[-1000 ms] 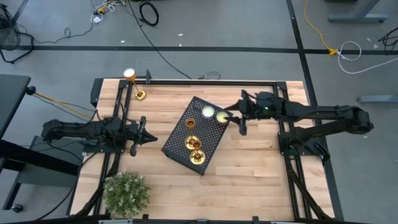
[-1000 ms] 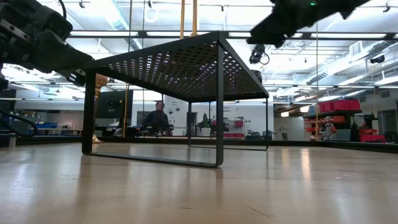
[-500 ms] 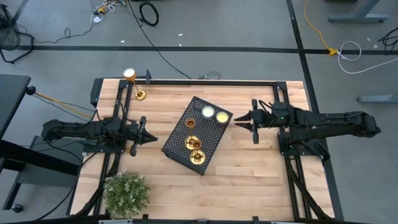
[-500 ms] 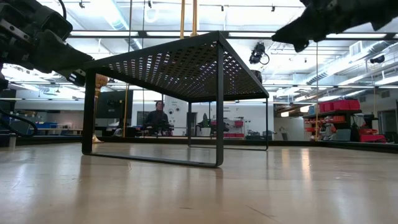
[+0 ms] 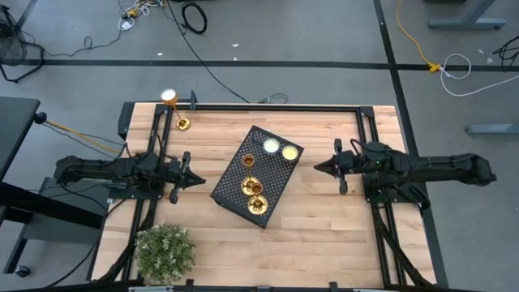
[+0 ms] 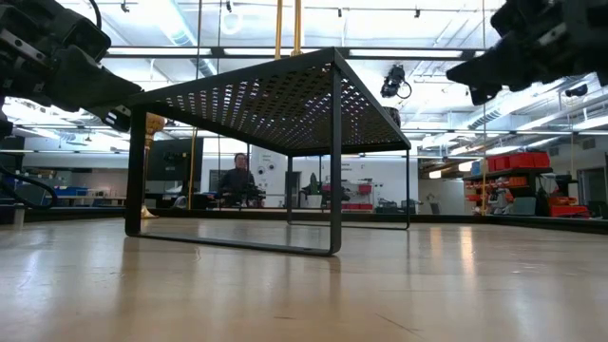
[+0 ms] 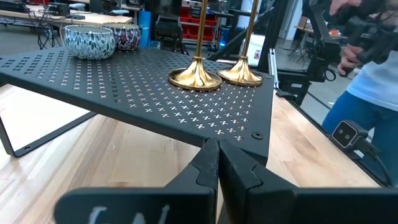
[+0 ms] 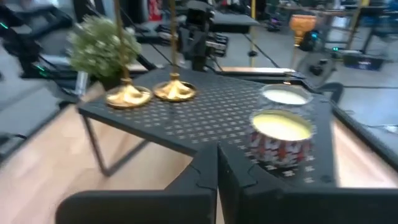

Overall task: Stock candles on shelf
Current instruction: Put the orange scented candle on the shelf

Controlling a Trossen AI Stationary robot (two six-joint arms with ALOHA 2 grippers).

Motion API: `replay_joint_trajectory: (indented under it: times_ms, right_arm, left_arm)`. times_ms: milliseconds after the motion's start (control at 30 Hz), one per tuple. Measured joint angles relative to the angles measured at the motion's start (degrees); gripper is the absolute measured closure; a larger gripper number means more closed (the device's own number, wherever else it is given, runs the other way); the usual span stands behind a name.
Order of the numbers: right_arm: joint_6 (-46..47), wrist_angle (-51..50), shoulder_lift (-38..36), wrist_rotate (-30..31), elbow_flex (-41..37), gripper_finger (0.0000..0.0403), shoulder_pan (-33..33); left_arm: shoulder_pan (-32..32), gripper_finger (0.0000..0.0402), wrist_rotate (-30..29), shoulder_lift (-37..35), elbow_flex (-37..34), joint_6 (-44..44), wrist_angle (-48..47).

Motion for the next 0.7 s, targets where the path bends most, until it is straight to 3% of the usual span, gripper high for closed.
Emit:
replay_joint_trajectory:
  times_ms: [700]
  right_arm:
    - [-1.0, 4.3, -17.7, -1.0, -11.6, 0.0401, 4.8]
  left_arm:
    - [0.0, 0.0387, 0.0, 0.0, 0.0, 0.0, 0.0]
